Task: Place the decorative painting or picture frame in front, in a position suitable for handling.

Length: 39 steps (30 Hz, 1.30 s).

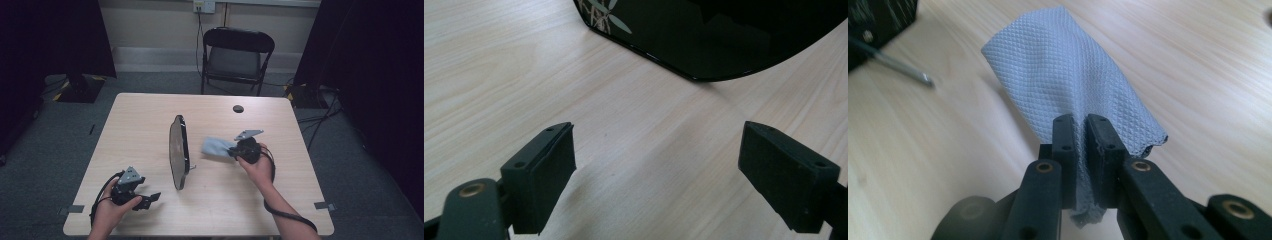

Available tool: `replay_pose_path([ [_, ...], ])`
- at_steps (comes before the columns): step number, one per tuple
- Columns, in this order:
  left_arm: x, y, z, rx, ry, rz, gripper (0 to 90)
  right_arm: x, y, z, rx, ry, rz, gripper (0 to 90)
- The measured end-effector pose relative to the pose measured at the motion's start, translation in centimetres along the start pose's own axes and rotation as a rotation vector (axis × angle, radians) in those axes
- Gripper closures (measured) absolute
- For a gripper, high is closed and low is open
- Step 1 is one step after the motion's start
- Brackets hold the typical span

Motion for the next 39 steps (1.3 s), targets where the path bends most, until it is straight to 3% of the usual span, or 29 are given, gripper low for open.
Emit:
replay_pose_path([
  [4,0.4,0.5,-0.2,0.008,-0.008,0.009,14.8,-2.5,1.6,2.8,0.043,-0.009,0.033,83.1],
  [5,0.6,0.6,-0.3,0.009,-0.004,0.013,14.8,-3.5,2.3,4.5,0.052,-0.026,0.056,83.1],
  [6,0.7,0.8,-0.3,0.01,-0.008,0.021,14.8,-3.5,2.3,4.5,0.052,-0.026,0.056,83.1],
  [8,1.0,1.2,-0.5,0.02,-0.015,0.028,14.8,-4.5,2.9,6.2,0.064,-0.033,0.077,83.0],
  [9,1.2,1.4,-0.6,0.02,-0.01,0.035,14.8,-5.5,3.4,7.8,0.076,-0.044,0.085,82.9],
  [13,1.6,2.1,-1.0,0.022,-0.008,0.056,14.8,-6.8,4.0,9.8,0.119,-0.054,0.092,82.5],
  [16,2.1,2.5,-1.3,0.023,-0.006,0.074,14.8,-7.6,4.0,11.2,0.112,-0.057,0.11,80.9],
  [17,2.2,2.6,-1.3,0.025,-0.01,0.075,14.8,-7.8,3.8,11.8,0.135,-0.051,0.101,76.9],
  [18,2.3,2.7,-1.4,0.026,-0.008,0.076,14.8,-7.8,3.8,11.8,0.135,-0.051,0.101,76.9],
  [19,2.5,2.7,-1.5,0.027,-0.007,0.079,15.0,-7.9,3.6,11.9,0.126,-0.036,0.106,70.4],
  [22,3.0,3.3,-2.0,0.038,-0.006,0.101,15.2,-8.2,3.5,11.9,0.101,-0.035,0.115,67.8],
  [23,3.2,3.5,-2.1,0.041,-0.006,0.109,15.4,-8.5,3.4,11.5,0.112,-0.019,0.105,66.0],
  [28,3.7,3.8,-2.2,0.033,-0.007,0.125,16.2,-8.5,3.3,11.4,0.088,-0.014,0.113,63.4],
  [39,4.6,4.4,-2.9,0.042,0.0,0.146,16.6,-8.2,3.5,12.1,0.082,-0.034,0.115,58.1],
])
Point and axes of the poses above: each handheld gripper's, and its own axes: x roughly forward along the jaws, z roughly out of its underside, y roughly to its right, the point moved 10 cm from there along x, roughly forward along the jaws, and after that the axes turned 15 degrees about z, right-handed, at the moved point
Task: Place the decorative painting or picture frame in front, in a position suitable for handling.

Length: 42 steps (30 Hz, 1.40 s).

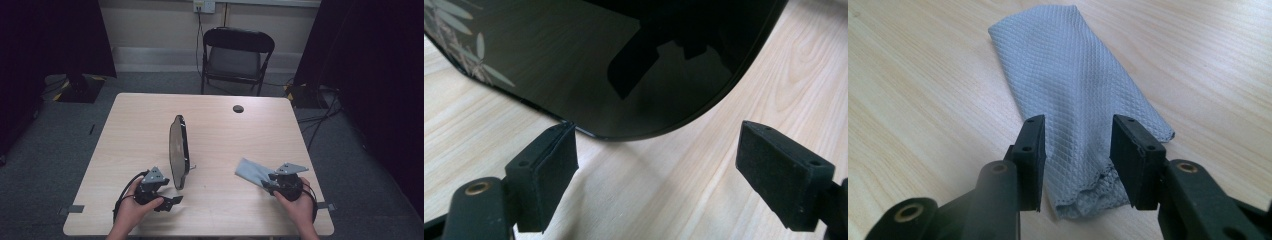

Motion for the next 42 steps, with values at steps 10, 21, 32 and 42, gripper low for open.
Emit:
replay_pose_path([
  [10,0.9,0.7,-0.6,0.015,-0.004,0.02,18.5,-0.3,0.0,-0.2,-0.011,0.017,0.008,56.5],
  [21,1.3,0.8,-0.9,0.003,-0.002,0.022,22.8,-0.3,-0.1,-0.2,-0.015,0.016,0.016,56.3],
  [32,2.7,1.3,-1.6,0.019,-0.018,0.017,24.8,-0.8,-0.4,-0.2,-0.024,0.02,0.02,55.3],
  [42,4.2,1.4,-2.7,0.007,-0.003,0.021,23.7,-0.7,-0.5,-0.2,-0.025,0.019,0.024,54.0],
])
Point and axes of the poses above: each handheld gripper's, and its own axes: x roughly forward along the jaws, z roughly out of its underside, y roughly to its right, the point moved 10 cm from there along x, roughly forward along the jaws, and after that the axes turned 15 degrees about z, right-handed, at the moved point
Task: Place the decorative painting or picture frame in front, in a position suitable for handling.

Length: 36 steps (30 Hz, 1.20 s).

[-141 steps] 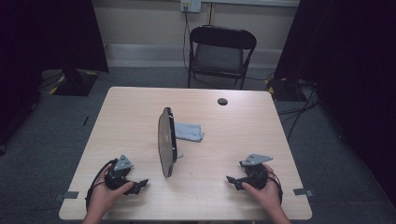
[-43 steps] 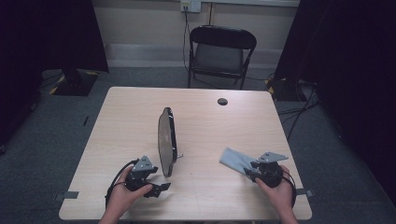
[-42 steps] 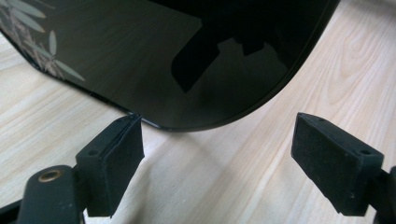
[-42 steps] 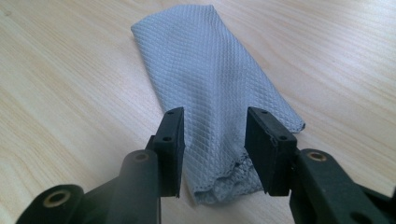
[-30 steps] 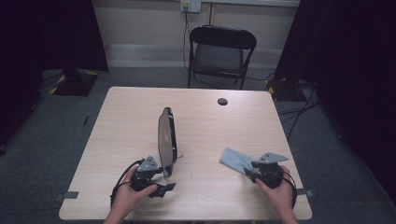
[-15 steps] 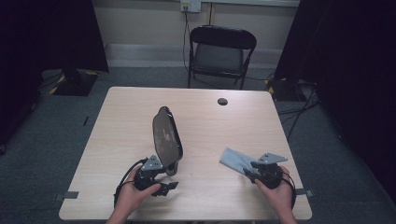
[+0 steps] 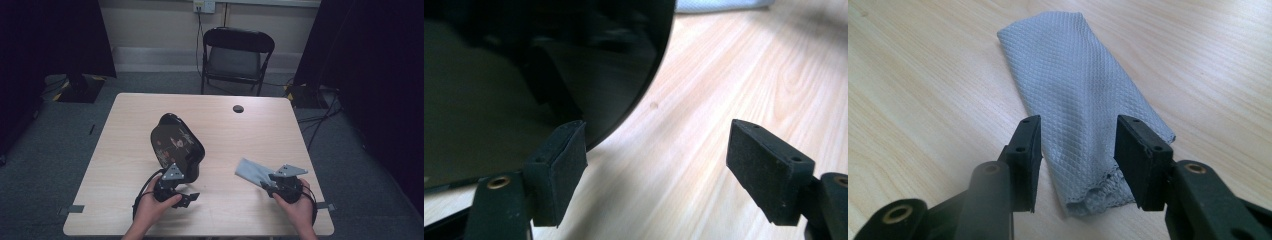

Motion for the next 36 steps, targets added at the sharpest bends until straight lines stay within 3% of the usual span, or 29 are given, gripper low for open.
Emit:
replay_pose_path([
  [8,1.8,-0.1,-1.8,0.017,0.004,-0.011,23.2,0.0,0.2,0.0,0.004,0.005,0.001,53.8],
  [15,2.6,-1.0,-2.7,0.008,0.006,-0.06,23.0,-0.3,0.3,-0.1,0.003,0.014,0.001,53.4],
  [25,3.8,-2.2,-3.7,-0.014,0.007,-0.08,22.2,-0.3,-0.1,-0.3,-0.007,0.017,-0.005,52.4],
  [27,4.0,-2.6,-3.8,-0.013,0.006,-0.101,22.0,-0.3,-0.1,-0.3,-0.009,0.016,-0.007,52.3],
  [31,3.9,-2.6,-3.6,-0.012,-0.001,-0.089,21.1,-0.4,-0.1,-0.3,-0.01,0.02,-0.007,52.1],
  [36,3.2,-1.4,-2.8,-0.011,0.005,-0.048,20.0,-0.3,-0.1,-0.3,-0.01,0.02,-0.008,51.6],
])
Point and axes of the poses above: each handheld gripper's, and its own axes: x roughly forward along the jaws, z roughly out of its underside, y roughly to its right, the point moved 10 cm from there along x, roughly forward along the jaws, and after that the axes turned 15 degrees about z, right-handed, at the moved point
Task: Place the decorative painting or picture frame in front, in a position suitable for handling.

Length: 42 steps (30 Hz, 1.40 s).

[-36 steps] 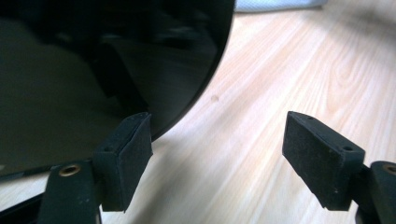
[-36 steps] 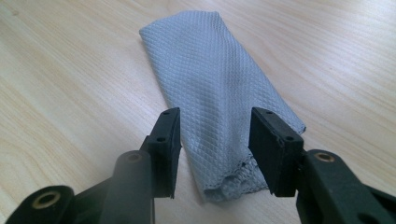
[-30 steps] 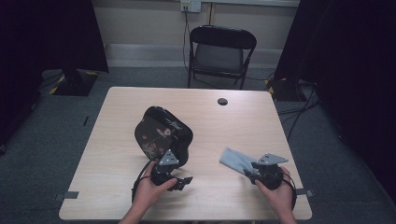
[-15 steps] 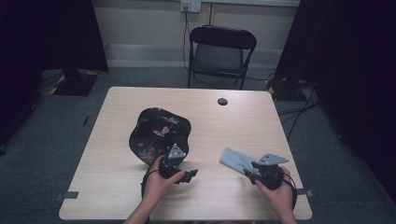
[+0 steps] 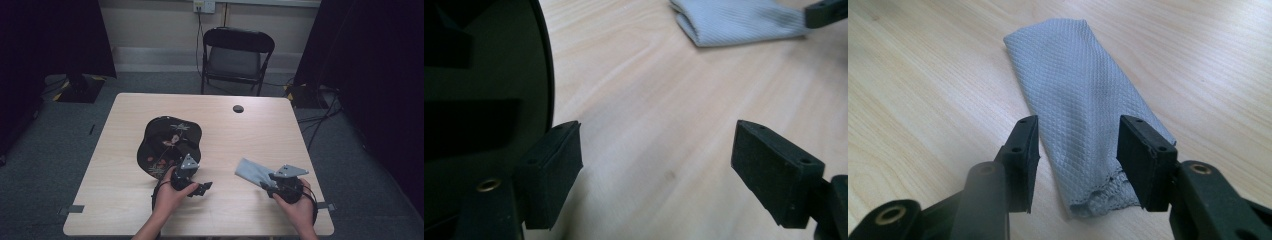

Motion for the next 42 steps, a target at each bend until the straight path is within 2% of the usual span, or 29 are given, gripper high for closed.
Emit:
replay_pose_path([
  [2,-0.7,0.3,0.4,0.006,-0.003,0.005,19.5,0.0,0.0,0.0,-0.004,-0.003,-0.002,50.9],
  [5,-2.0,0.5,1.2,-0.012,0.014,0.018,19.1,0.1,0.0,0.1,-0.001,-0.005,0.003,50.6],
  [13,-5.2,-0.4,4.0,-0.044,-0.002,-0.013,18.5,0.2,-0.2,0.1,0.0,-0.01,0.004,50.2],
  [17,-6.1,-0.6,4.8,-0.055,-0.01,-0.005,18.3,0.1,-0.2,0.1,-0.006,-0.01,0.006,50.1],
  [29,-8.9,-1.6,6.7,-0.102,-0.017,-0.022,18.3,0.3,-0.2,0.2,-0.003,-0.016,0.007,49.4],
  [34,-10.0,-2.0,7.6,-0.108,-0.032,-0.033,18.4,0.3,-0.3,0.2,-0.005,-0.016,0.004,49.2],
  [38,-11.3,-2.7,7.9,-0.123,-0.01,-0.06,18.4,0.3,-0.2,0.2,-0.002,-0.016,0.007,49.0],
  [40,-12.0,-3.0,7.8,-0.145,0.007,-0.068,18.4,0.3,-0.2,0.2,-0.002,-0.016,0.006,48.9],
  [42,-12.5,-3.4,7.9,-0.151,0.005,-0.08,18.0,0.3,-0.3,0.1,-0.006,-0.014,0.005,48.8],
])
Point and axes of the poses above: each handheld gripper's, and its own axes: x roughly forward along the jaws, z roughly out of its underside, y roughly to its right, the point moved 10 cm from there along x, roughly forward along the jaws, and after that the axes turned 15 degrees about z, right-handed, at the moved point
